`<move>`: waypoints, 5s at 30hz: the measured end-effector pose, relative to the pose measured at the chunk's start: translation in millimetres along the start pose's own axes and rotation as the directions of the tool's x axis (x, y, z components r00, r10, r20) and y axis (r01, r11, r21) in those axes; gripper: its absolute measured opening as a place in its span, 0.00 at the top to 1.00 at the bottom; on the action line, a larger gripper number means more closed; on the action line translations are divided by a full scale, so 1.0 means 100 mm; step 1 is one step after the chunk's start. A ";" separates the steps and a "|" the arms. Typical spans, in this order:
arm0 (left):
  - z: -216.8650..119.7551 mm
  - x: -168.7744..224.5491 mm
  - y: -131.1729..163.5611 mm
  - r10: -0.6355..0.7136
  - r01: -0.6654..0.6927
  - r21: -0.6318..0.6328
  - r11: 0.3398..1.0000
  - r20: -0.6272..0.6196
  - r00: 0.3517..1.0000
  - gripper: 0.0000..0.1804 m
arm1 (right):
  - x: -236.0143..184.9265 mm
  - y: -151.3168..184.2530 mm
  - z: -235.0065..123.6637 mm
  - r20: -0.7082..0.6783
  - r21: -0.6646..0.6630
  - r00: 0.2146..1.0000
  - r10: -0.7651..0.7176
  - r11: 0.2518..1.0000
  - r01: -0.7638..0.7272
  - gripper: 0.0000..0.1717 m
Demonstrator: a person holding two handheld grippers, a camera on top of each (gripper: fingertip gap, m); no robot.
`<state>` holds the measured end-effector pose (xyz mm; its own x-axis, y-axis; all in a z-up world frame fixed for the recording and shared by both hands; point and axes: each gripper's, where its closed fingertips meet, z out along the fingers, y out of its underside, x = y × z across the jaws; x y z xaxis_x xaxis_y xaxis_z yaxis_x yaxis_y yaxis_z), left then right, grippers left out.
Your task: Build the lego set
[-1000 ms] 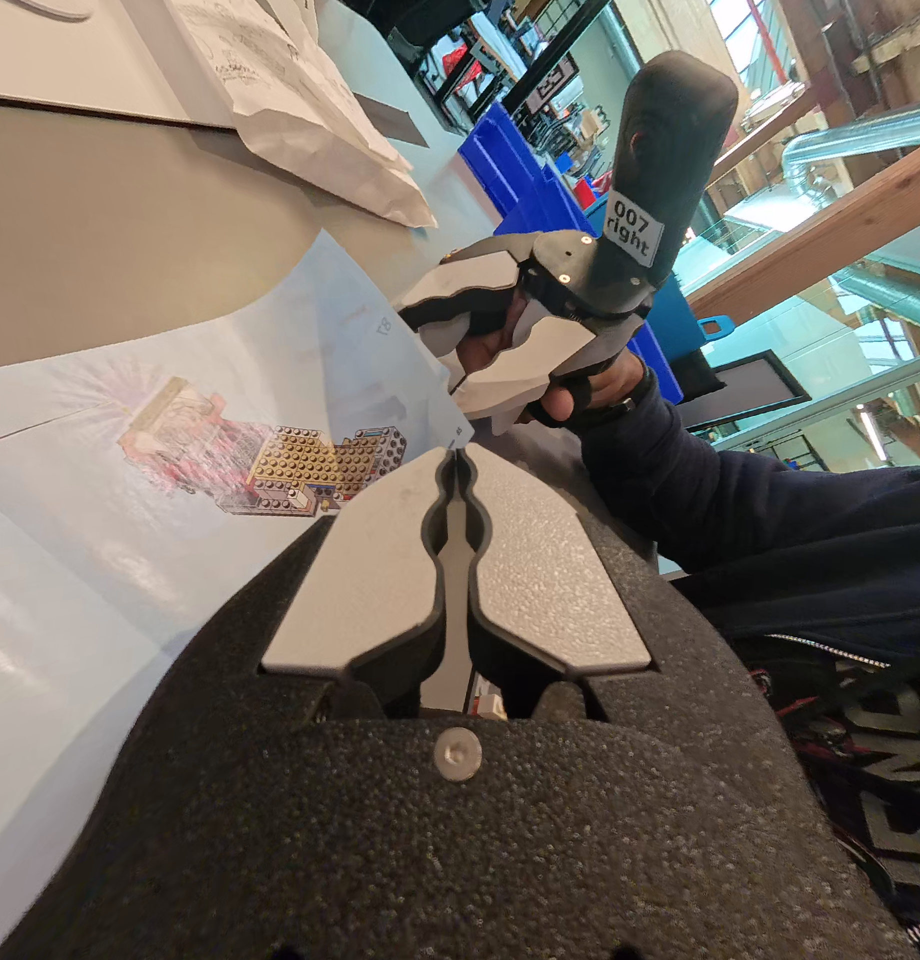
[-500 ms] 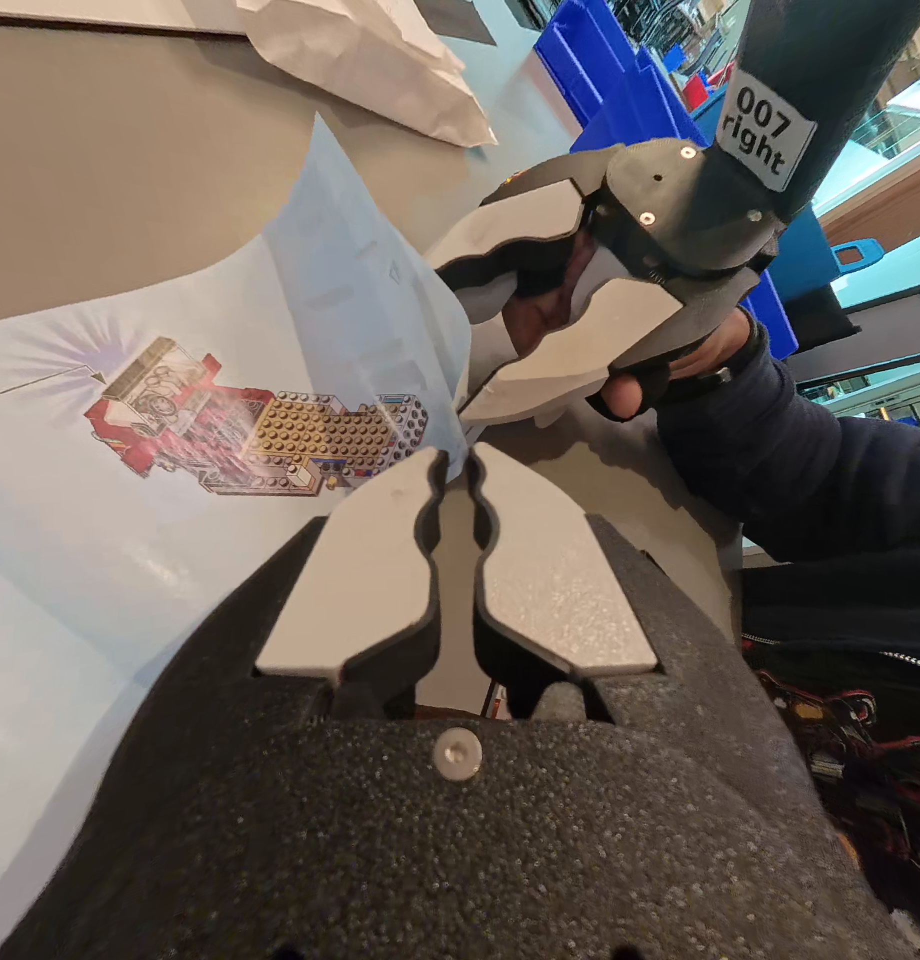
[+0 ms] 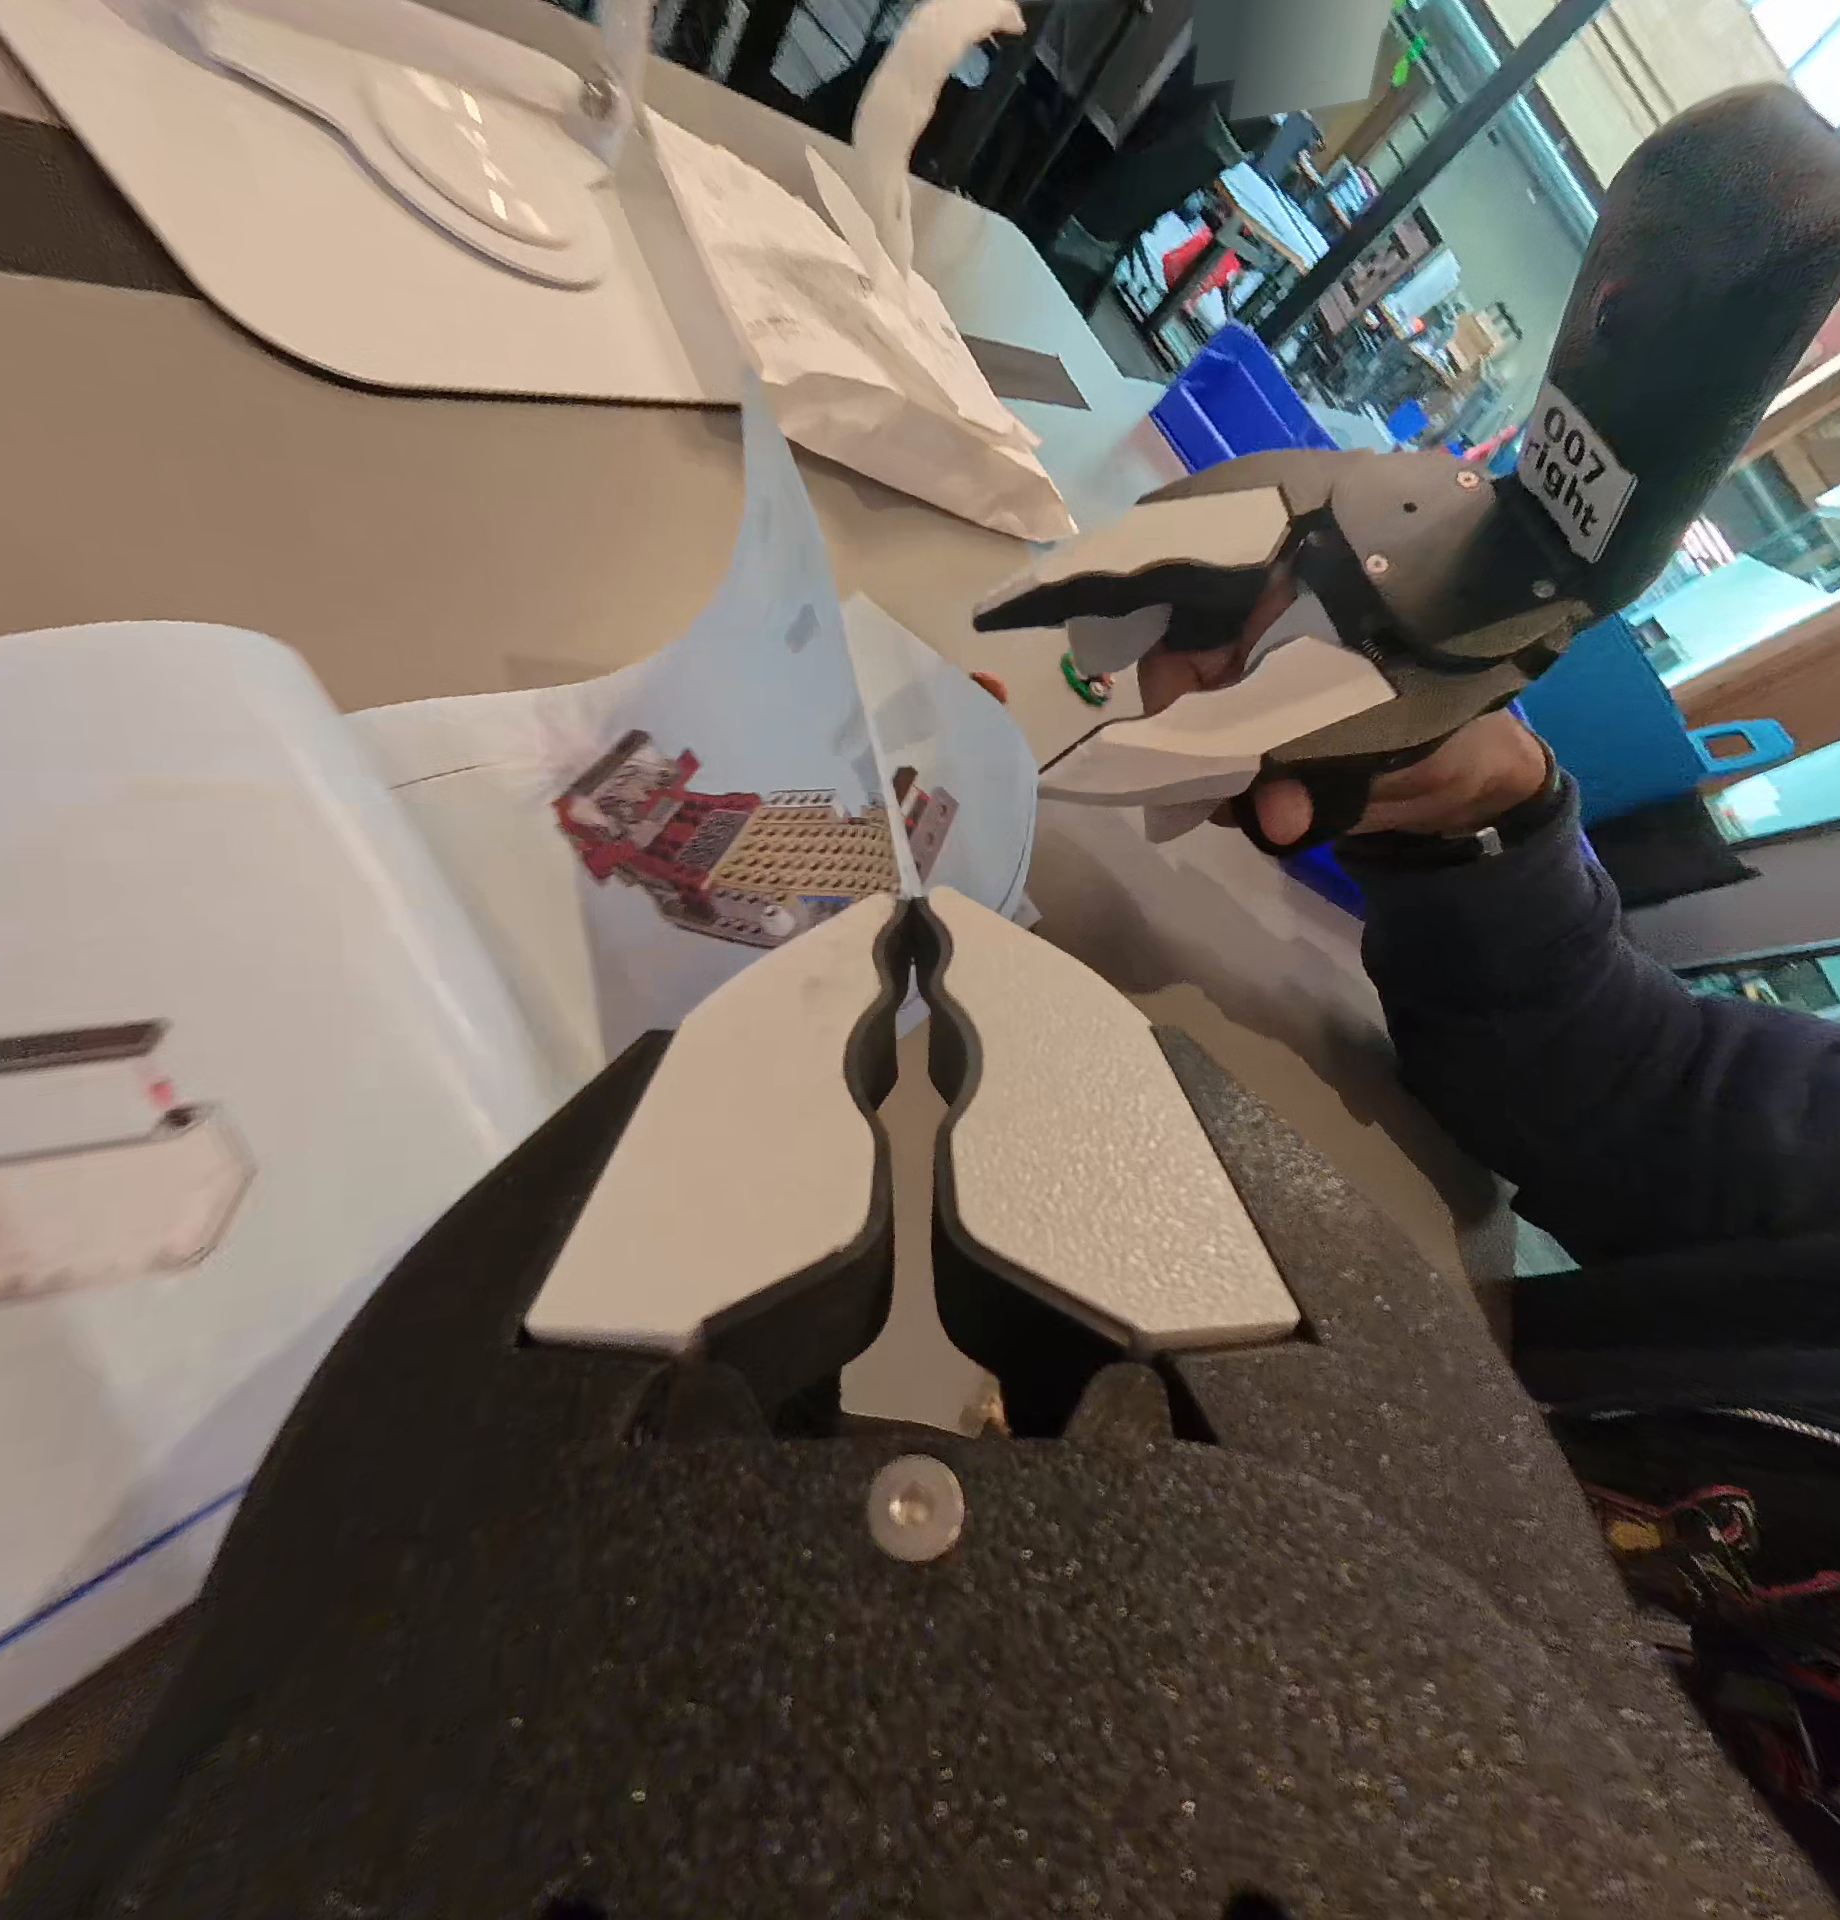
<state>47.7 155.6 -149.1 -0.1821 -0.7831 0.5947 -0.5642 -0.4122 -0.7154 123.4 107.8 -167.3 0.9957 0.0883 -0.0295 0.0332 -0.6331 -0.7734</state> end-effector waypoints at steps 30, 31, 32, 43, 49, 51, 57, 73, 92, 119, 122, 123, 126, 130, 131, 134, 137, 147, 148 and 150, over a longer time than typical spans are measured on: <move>-1.49 -0.38 0.44 0.066 -0.137 0.126 0.983 0.454 0.889 0.78 | -0.52 -0.41 0.92 0.097 -0.114 0.981 -0.169 0.977 0.180 0.78; -1.65 -0.41 0.46 0.089 -0.174 0.111 0.979 0.531 0.843 0.75 | -0.52 -0.44 0.92 0.097 -0.118 0.979 -0.180 0.974 0.191 0.78; -1.82 -0.44 0.48 0.104 -0.205 0.099 0.974 0.607 0.788 0.71 | -0.53 -0.46 0.92 0.095 -0.122 0.977 -0.190 0.972 0.201 0.78; -2.07 -0.85 0.68 0.052 -0.129 0.071 0.989 0.650 0.758 0.74 | -0.62 -0.63 1.11 0.093 -0.152 0.968 -0.232 0.958 0.244 0.78; -1.88 -0.92 0.53 -0.026 -0.073 0.177 0.981 0.500 0.865 0.96 | -0.67 -0.70 1.18 0.104 -0.165 0.964 -0.244 0.952 0.258 0.78; -1.95 -0.95 0.46 -0.038 -0.091 0.220 0.971 0.518 0.855 0.97 | -0.68 -0.71 1.20 0.109 -0.172 0.962 -0.252 0.948 0.268 0.78; -1.92 -0.98 0.51 -0.048 -0.073 0.211 0.975 0.517 0.855 0.95 | -0.72 -0.72 1.27 0.127 -0.185 0.957 -0.261 0.941 0.282 0.78; -2.25 -0.31 0.54 0.195 -0.444 0.316 0.838 0.588 0.785 0.82 | -0.81 -0.27 0.23 0.090 -0.058 0.979 -0.180 0.981 0.186 0.76; -0.41 0.14 0.28 0.621 -0.672 0.116 0.731 0.293 0.726 0.81 | -0.54 0.88 -0.42 0.028 0.032 1.000 -0.008 0.999 0.008 0.76; -0.46 0.08 0.32 0.536 -0.568 0.123 0.814 0.221 0.815 0.82 | -0.58 0.95 -0.36 -0.005 -0.027 0.998 -0.070 0.997 0.070 0.76; -0.46 0.08 0.31 0.531 -0.565 0.127 0.816 0.223 0.817 0.82 | -0.59 0.97 -0.34 -0.017 -0.042 0.995 -0.099 0.994 0.098 0.76; -0.46 0.07 0.31 0.530 -0.564 0.124 0.816 0.227 0.817 0.82 | -0.59 0.97 -0.34 -0.020 -0.046 0.994 -0.106 0.993 0.105 0.76; -0.45 0.07 0.33 0.539 -0.572 0.112 0.812 0.229 0.810 0.82 | -0.59 0.98 -0.33 -0.031 -0.054 0.993 -0.115 0.992 0.113 0.75; -0.44 0.07 0.35 0.548 -0.581 0.093 0.809 0.238 0.802 0.82 | -0.58 0.94 -0.37 -0.055 -0.023 0.994 -0.099 0.995 0.098 0.75; -0.44 0.06 0.35 0.548 -0.580 0.089 0.809 0.241 0.801 0.82 | -0.60 0.90 -0.42 -0.047 0.000 0.996 -0.073 0.997 0.073 0.75; -0.46 0.05 0.35 0.542 -0.577 0.088 0.812 0.249 0.802 0.82 | -0.63 0.74 -0.74 -0.051 0.089 0.998 -0.037 0.995 0.041 0.75; -0.50 0.02 0.36 0.531 -0.568 0.088 0.818 0.261 0.806 0.82 | -0.59 0.71 -1.00 -0.053 0.169 0.998 0.020 0.986 -0.011 0.76; -0.49 -0.01 0.36 0.526 -0.562 0.075 0.824 0.269 0.807 0.83 | -0.68 0.90 -0.90 -0.031 0.163 0.997 0.073 0.984 -0.067 0.77; -0.50 -0.01 0.36 0.524 -0.560 0.075 0.825 0.269 0.808 0.83 | -0.69 0.91 -0.88 -0.024 0.160 0.996 0.081 0.984 -0.076 0.77; -0.51 -0.02 0.38 0.524 -0.558 0.066 0.827 0.271 0.808 0.83 | -0.69 0.97 -0.83 -0.019 0.140 0.996 0.091 0.986 -0.087 0.77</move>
<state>-14.2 165.1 -158.8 -0.2244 -0.9745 0.0064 -0.3120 0.0656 -0.9478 65.1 -23.6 -188.1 0.9960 0.0160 -0.0876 -0.0663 -0.5243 -0.8489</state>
